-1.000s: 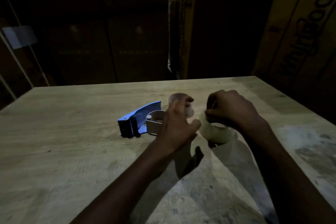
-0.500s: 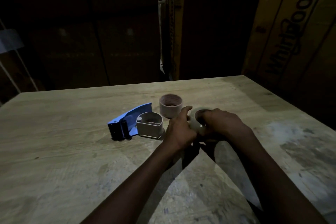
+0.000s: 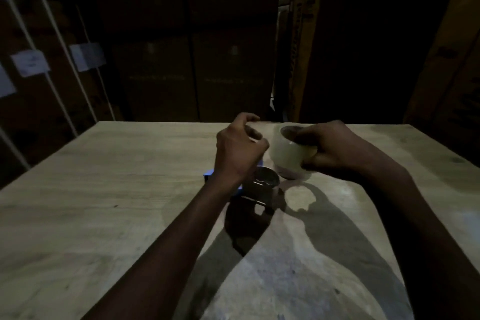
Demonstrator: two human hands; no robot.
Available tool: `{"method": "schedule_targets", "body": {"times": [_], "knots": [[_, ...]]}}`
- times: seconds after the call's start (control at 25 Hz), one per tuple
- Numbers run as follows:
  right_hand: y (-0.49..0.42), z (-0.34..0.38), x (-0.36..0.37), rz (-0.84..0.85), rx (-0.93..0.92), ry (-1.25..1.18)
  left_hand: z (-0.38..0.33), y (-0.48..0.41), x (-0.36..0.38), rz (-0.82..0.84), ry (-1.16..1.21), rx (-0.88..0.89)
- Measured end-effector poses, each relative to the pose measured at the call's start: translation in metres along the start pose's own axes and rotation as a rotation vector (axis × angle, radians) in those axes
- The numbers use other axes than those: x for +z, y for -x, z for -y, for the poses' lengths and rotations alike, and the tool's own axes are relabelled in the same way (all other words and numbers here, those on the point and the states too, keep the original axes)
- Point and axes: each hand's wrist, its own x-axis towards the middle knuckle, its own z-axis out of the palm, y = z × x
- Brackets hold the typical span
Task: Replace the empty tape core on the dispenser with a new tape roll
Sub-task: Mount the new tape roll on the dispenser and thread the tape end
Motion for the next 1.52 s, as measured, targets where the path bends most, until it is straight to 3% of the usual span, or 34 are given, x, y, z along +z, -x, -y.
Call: {"method": "schedule_targets", "body": {"times": [0.2,0.4,0.84,1.52], "knots": [[-0.018,0.029,0.028,-0.042,-0.091,-0.033,0.045,0.0,-0.055,-0.059,-0.006,-0.093],[-0.022,0.021,0.049,-0.054,-0.154,0.007,0.069,0.018,-0.064,-0.08,-0.017,-0.099],[-0.016,0.014,0.05,-0.126,-0.226,-0.024,0.069,0.024,-0.064,-0.105,-0.103,-0.078],[-0.015,0.014,0.053,-0.106,-0.228,-0.01,0.058,0.029,-0.064,0.018,-0.171,-0.119]]}}
